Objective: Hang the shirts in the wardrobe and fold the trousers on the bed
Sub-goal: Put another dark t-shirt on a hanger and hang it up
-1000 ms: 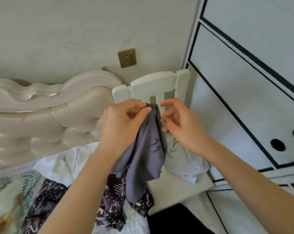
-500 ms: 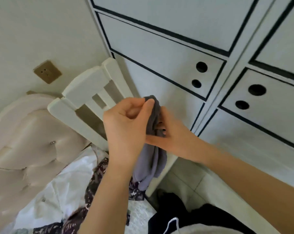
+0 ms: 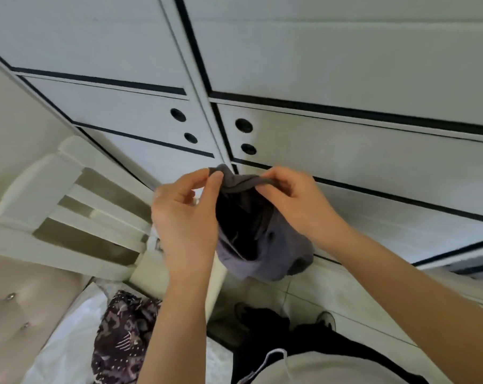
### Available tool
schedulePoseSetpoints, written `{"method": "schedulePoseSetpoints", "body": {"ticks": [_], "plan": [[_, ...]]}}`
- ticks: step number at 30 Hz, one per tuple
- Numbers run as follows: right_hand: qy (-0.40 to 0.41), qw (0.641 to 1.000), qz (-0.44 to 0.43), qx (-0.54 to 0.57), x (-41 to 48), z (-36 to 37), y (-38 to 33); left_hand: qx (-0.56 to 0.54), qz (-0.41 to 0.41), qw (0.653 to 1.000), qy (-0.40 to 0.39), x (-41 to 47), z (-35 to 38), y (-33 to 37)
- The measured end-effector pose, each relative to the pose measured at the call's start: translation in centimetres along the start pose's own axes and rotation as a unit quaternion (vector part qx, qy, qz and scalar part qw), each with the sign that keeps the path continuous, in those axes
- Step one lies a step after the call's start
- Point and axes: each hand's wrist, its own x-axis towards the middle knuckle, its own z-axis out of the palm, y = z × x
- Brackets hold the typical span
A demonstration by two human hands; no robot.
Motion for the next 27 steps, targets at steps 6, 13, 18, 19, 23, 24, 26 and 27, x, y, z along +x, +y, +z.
{"method": "schedulePoseSetpoints", "body": {"ticks": [6, 13, 18, 19, 23, 24, 26, 27], "plan": [[0.130, 0.990, 0.034, 0.037, -4.8, -7.8, 0.6, -0.038, -0.019, 0.986, -0.159, -4.4, 6.0, 2.2], [0.274, 0.958, 0.017, -0.078, -9.1, -14.7, 0.9, -0.075, 0.004, 0.945, -0.317, -6.9, 12.0, 6.1], [0.316, 0.919, 0.021, -0.235, -12.8, -18.1, 2.9, -0.092, 0.032, 0.907, -0.410, -7.6, 14.9, 8.6], [0.323, 0.906, 0.027, -0.271, -13.5, -18.8, 3.5, -0.095, 0.043, 0.902, -0.419, -7.9, 15.4, 9.1], [0.383, 0.846, 0.071, -0.364, -16.5, -21.4, 6.3, -0.111, 0.079, 0.869, -0.476, -9.1, 17.3, 10.5], [0.405, 0.834, 0.099, -0.361, -17.3, -22.0, 7.0, -0.106, 0.091, 0.863, -0.486, -9.2, 17.8, 10.6], [0.452, 0.810, 0.157, -0.340, -19.1, -23.2, 8.4, -0.068, 0.131, 0.853, -0.500, -9.4, 18.8, 10.6], [0.476, 0.799, 0.182, -0.320, -20.0, -23.8, 8.9, -0.040, 0.153, 0.847, -0.508, -9.5, 19.4, 10.6]]}}
